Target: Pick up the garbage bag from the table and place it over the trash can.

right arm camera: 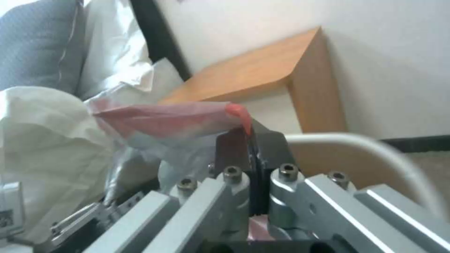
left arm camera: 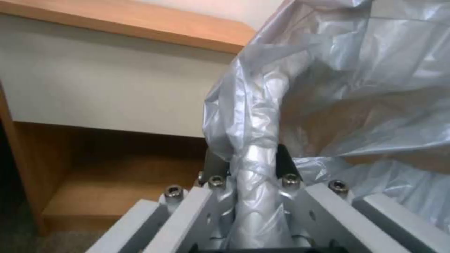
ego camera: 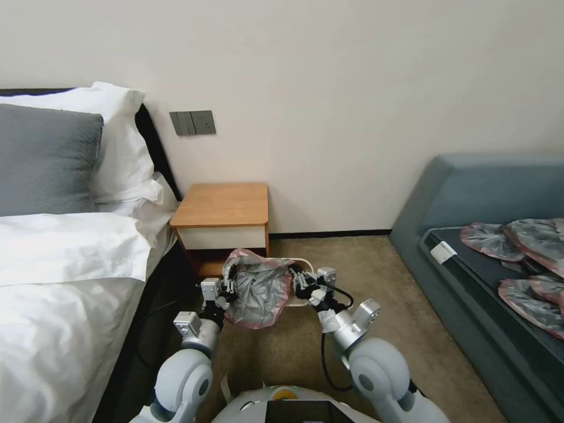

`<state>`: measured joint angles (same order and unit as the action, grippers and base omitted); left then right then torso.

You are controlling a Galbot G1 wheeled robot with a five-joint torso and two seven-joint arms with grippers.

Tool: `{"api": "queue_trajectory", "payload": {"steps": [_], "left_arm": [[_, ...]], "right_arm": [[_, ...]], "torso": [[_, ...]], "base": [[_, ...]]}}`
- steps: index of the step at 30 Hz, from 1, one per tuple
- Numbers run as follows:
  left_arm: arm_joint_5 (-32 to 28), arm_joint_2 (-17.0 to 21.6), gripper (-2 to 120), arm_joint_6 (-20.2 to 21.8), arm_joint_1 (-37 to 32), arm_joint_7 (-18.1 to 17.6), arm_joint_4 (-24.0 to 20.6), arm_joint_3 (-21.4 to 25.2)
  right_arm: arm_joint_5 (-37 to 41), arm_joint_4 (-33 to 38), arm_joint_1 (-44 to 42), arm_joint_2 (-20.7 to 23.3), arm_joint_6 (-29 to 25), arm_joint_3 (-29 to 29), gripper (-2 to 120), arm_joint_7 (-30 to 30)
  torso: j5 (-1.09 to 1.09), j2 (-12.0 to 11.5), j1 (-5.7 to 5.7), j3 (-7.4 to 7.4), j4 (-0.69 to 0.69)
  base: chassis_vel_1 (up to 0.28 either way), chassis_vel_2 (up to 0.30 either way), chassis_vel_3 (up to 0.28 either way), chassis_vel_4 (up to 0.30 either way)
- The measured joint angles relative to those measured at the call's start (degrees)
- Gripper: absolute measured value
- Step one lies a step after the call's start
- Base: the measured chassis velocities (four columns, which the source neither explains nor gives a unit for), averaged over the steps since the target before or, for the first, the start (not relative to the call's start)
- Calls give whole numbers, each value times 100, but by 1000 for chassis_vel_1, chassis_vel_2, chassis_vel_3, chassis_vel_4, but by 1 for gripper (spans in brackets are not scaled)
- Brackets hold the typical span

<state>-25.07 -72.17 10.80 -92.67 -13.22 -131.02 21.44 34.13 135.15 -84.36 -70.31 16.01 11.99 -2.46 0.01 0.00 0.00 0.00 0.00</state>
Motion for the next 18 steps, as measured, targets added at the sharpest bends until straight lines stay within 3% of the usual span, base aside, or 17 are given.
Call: {"api": "queue_trajectory", "payload": {"steps": [18], "left_arm": [[-339, -95, 3, 105, 150, -182, -40, 280]], "right_arm": [[559, 259, -145, 441, 111, 739, 0, -81]], "torso": [[0, 0, -1, 0, -1]], "base": [[0, 0, 0, 0]]}}
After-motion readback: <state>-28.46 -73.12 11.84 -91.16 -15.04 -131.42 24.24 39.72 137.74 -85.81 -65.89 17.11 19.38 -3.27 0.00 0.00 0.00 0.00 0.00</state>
